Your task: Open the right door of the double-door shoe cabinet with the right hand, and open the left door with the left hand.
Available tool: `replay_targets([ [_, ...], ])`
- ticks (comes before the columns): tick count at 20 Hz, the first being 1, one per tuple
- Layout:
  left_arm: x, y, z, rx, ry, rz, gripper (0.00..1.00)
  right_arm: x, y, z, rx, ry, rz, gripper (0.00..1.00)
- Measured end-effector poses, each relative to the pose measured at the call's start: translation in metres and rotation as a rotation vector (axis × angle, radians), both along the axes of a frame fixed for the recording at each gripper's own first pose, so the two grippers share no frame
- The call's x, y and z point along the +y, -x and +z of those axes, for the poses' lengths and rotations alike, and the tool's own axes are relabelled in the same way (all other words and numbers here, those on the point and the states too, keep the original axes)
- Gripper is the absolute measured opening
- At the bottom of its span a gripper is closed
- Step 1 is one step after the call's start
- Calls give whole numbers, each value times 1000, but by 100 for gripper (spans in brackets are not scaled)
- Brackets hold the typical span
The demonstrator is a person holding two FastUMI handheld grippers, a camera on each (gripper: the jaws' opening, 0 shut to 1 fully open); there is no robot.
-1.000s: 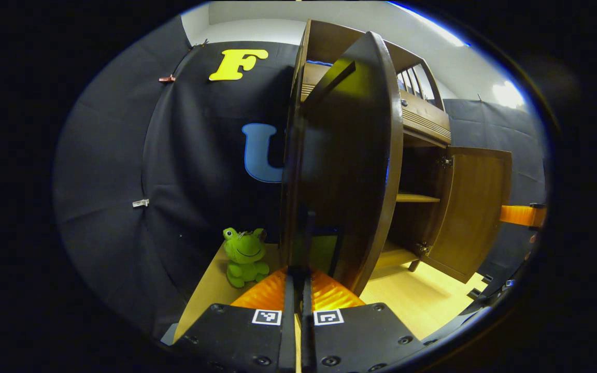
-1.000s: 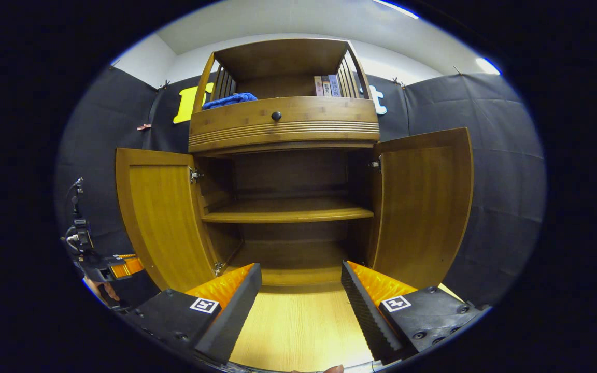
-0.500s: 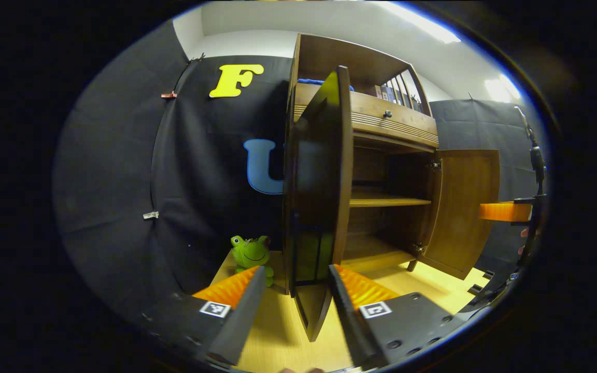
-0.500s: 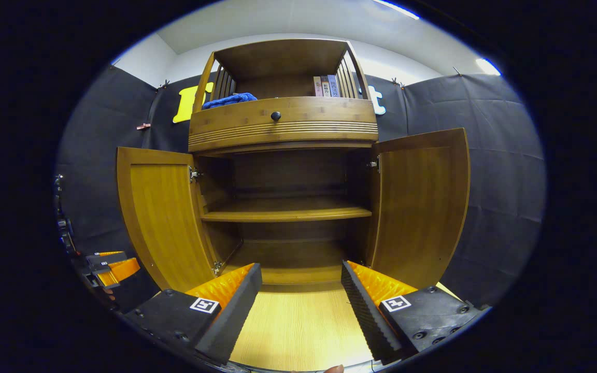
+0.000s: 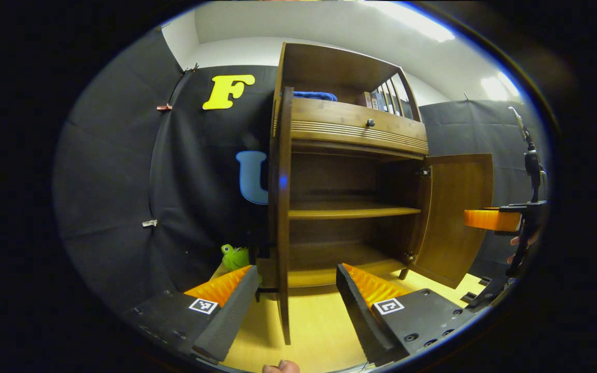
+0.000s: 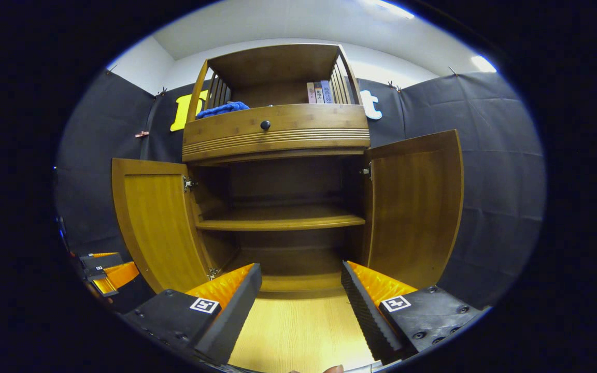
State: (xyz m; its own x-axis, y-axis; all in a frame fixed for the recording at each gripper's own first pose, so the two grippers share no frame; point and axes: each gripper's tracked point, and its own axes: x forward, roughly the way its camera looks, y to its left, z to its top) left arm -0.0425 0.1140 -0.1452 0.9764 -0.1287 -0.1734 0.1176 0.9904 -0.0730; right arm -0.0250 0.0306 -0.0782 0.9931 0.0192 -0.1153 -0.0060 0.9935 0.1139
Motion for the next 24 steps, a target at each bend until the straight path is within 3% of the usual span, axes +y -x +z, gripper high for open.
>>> replay_targets([
  [7,-59,-14,9,-1,-74,11,95,-34,-10,-3,0,-25,22,95],
  [10,-85,-23,15,-8,-75,16,92,-47,-15,-3,-5,-35,31,100],
  [24,-160,-51,42,-56,-83,56,92,-92,-28,-7,-31,-10,50,98],
])
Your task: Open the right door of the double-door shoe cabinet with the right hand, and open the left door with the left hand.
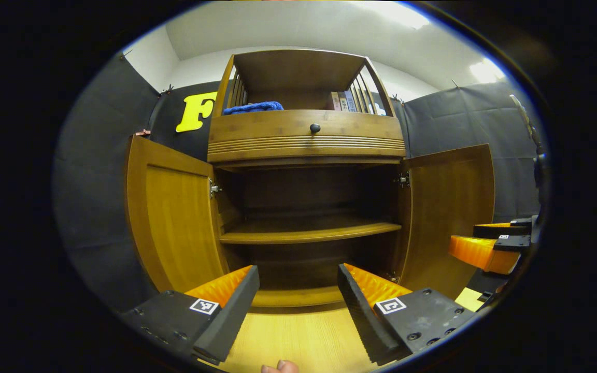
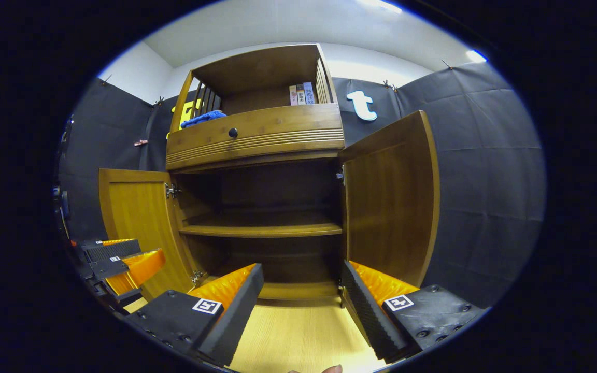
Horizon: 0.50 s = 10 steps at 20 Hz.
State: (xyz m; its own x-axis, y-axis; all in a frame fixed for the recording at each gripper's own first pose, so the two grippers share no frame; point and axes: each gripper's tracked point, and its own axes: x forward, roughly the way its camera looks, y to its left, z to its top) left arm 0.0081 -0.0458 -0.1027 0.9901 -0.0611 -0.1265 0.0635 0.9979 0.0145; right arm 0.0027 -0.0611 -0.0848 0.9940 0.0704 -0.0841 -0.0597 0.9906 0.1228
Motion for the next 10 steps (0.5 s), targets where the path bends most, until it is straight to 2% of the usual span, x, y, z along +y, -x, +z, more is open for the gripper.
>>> replay_targets([
  [6,-9,-2,-4,12,-13,10,92,-13,-2,-3,10,-3,1,98],
  [10,-9,-3,-7,26,-9,13,96,-14,-2,-3,8,2,6,98],
])
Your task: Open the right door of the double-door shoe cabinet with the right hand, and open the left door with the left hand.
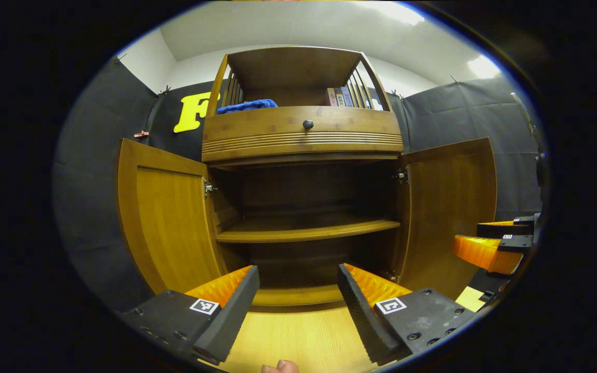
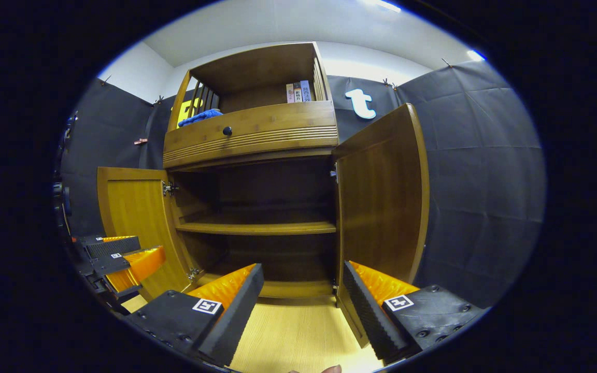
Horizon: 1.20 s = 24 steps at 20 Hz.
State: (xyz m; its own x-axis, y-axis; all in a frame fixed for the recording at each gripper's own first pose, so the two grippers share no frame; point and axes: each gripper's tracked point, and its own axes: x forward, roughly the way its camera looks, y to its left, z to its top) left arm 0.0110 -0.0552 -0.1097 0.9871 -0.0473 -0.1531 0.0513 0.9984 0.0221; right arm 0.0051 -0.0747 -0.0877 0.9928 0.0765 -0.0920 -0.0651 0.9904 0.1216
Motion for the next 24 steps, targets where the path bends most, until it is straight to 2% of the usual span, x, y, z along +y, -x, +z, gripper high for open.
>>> replay_targets([
  [8,3,-2,-2,10,5,-3,96,4,0,0,-2,20,8,98],
  [10,4,-1,-2,11,9,-2,93,5,1,0,-2,23,10,98],
  [11,4,-1,-3,14,10,-3,96,6,2,-1,0,22,11,98],
  [24,4,1,0,-1,13,-11,95,0,6,3,-6,30,-12,98],
])
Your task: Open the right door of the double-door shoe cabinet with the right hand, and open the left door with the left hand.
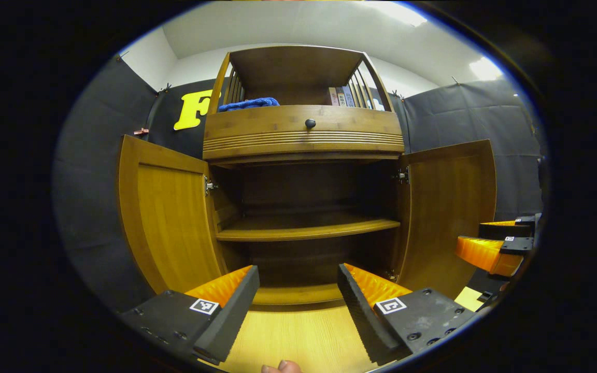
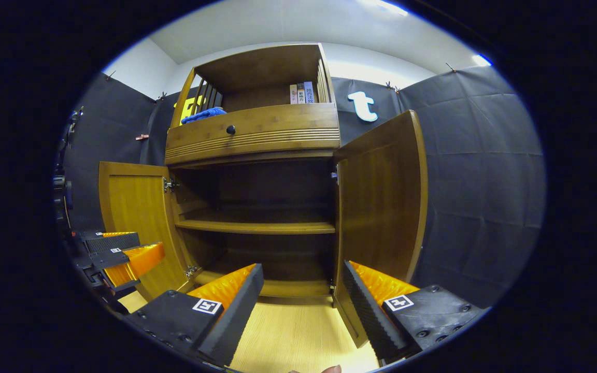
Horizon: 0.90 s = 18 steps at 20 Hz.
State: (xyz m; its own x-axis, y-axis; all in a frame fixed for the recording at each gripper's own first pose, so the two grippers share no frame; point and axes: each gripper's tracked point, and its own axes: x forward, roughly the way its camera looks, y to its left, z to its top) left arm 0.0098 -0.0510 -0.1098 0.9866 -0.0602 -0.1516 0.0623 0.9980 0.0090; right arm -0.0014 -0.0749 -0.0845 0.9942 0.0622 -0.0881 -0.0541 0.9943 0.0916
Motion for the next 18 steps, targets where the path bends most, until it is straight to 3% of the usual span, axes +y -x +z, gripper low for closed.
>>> replay_targets([
  [18,2,0,-4,8,5,2,95,4,-1,-2,4,18,6,98],
])
